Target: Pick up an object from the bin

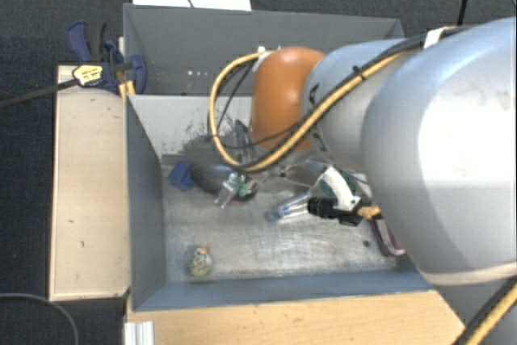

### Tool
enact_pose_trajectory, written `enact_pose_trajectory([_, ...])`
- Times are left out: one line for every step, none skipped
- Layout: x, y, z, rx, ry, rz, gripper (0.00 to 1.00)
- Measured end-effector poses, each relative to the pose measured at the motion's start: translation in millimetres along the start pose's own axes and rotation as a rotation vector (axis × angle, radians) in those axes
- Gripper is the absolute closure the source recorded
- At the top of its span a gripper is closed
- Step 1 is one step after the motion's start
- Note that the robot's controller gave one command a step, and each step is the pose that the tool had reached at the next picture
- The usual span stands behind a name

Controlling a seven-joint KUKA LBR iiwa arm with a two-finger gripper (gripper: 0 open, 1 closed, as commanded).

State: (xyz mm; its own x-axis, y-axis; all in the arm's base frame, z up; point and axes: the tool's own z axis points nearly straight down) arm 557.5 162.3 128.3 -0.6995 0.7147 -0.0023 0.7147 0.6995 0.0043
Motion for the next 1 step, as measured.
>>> enact_pose_trajectory([-0.6, 0.8, -33.5, 0.002, 0.001, -0.008, 1.00])
